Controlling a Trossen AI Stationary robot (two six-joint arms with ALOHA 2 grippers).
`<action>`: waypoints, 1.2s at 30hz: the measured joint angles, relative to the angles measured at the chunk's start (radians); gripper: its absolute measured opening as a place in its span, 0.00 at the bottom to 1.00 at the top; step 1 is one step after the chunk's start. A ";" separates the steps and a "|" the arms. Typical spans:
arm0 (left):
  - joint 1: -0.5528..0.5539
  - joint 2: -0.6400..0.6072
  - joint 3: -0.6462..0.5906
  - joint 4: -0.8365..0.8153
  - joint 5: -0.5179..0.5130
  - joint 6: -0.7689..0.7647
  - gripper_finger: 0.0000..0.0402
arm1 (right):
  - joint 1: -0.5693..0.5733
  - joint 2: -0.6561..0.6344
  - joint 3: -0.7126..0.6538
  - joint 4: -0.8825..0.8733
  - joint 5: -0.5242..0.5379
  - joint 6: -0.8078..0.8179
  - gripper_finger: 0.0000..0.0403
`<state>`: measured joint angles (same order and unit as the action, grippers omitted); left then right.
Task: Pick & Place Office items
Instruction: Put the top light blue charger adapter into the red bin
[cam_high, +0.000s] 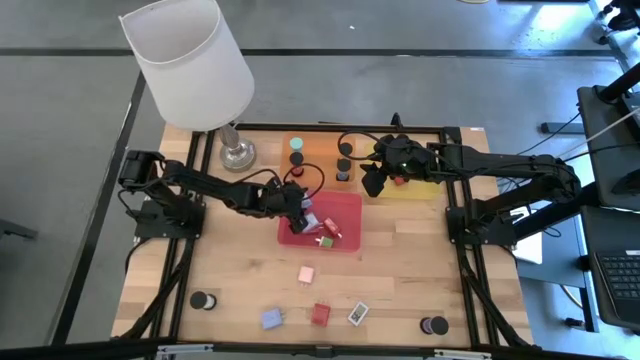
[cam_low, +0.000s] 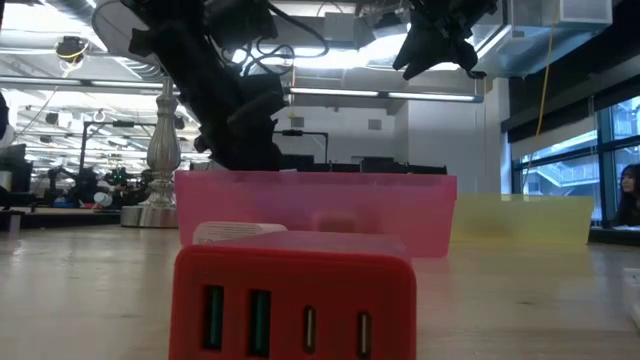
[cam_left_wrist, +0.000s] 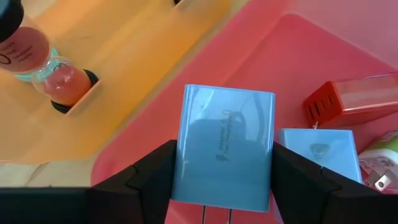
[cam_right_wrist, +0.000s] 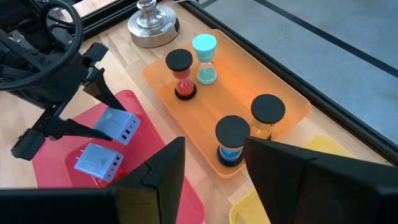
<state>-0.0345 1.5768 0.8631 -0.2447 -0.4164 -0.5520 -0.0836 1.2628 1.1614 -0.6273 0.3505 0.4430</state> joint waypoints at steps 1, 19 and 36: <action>0.000 0.000 0.000 0.000 0.000 0.006 0.56 | 0.000 0.000 0.000 0.000 0.000 0.000 0.41; 0.000 0.000 0.000 -0.005 0.063 0.015 0.58 | 0.000 0.000 0.000 0.000 0.000 0.000 0.41; 0.000 0.000 0.000 -0.070 0.122 0.013 0.59 | 0.000 0.000 0.000 0.000 -0.001 0.000 0.41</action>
<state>-0.0345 1.5764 0.8631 -0.3149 -0.2943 -0.5385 -0.0835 1.2627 1.1614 -0.6273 0.3500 0.4429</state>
